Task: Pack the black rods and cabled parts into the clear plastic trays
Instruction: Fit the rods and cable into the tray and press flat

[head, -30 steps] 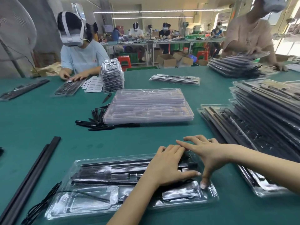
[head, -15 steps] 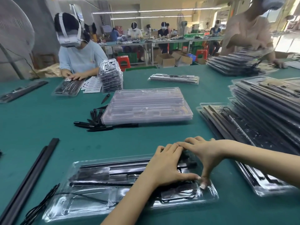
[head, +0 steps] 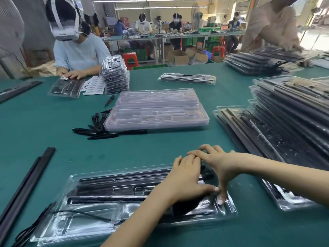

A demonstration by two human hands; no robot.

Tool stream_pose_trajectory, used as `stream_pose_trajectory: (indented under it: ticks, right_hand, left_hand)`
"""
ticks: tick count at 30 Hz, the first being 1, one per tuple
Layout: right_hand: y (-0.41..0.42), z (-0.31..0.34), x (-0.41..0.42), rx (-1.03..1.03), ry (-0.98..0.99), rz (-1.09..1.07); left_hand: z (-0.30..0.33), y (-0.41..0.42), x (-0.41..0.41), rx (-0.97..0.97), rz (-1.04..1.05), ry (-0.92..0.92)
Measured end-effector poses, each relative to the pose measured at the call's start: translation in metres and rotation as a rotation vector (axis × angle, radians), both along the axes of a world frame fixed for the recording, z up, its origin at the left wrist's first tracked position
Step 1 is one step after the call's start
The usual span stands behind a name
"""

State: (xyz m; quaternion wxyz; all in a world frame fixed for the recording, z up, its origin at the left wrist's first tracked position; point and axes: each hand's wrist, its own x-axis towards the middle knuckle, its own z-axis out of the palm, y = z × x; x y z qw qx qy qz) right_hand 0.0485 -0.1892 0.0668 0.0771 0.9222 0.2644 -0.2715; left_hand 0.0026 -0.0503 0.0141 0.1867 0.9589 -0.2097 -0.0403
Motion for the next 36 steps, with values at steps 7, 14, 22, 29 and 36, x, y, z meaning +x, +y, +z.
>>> stream_pose_trajectory:
  ticks: [7,14,22,29,36]
  right_hand:
    - [-0.001,-0.005,-0.001,0.0,-0.044,-0.052]
    - [-0.006,-0.008,-0.003,0.035,-0.035,-0.077]
    - [-0.005,-0.008,-0.007,0.061,-0.044,-0.081]
    - [-0.003,-0.013,-0.006,0.035,-0.059,-0.063]
    - [-0.006,-0.012,-0.001,0.079,0.01,-0.067]
  left_hand:
    - [0.007,-0.025,-0.006,0.046,0.123,0.154]
    - [0.009,-0.026,0.0,0.003,0.169,0.205]
    - [0.009,-0.031,-0.001,0.008,0.202,0.153]
    - [0.001,-0.025,-0.005,-0.05,0.2,0.14]
    - [0.02,0.011,-0.008,-0.349,0.125,0.293]
